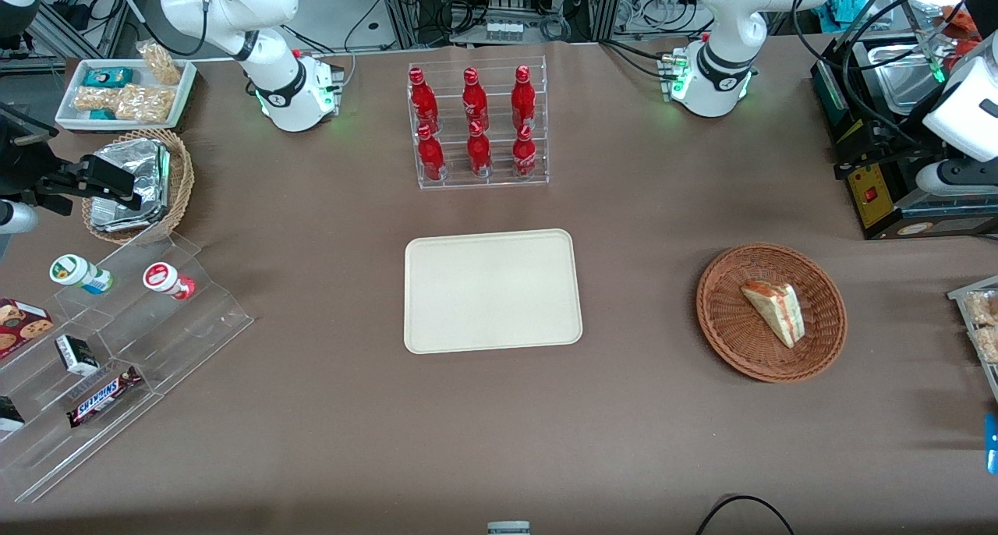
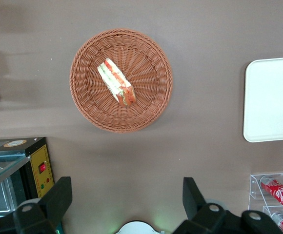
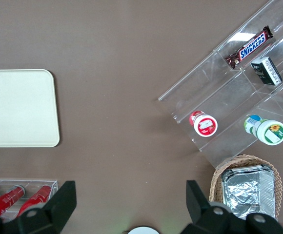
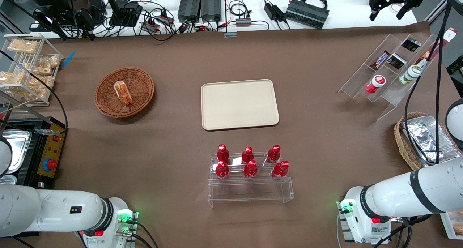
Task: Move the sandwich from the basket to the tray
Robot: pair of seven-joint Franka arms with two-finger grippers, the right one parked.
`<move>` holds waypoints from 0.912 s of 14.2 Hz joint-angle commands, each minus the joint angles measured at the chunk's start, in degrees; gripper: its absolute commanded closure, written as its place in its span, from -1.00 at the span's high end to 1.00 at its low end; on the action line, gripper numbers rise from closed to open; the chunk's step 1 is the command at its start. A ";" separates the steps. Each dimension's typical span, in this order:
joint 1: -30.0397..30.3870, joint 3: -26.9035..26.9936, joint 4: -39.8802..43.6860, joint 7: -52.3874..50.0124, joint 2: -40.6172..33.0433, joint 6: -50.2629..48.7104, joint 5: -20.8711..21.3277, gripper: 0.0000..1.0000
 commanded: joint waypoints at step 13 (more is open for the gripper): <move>-0.28 0.01 0.01 0.04 2.76 0.01 0.25 1.00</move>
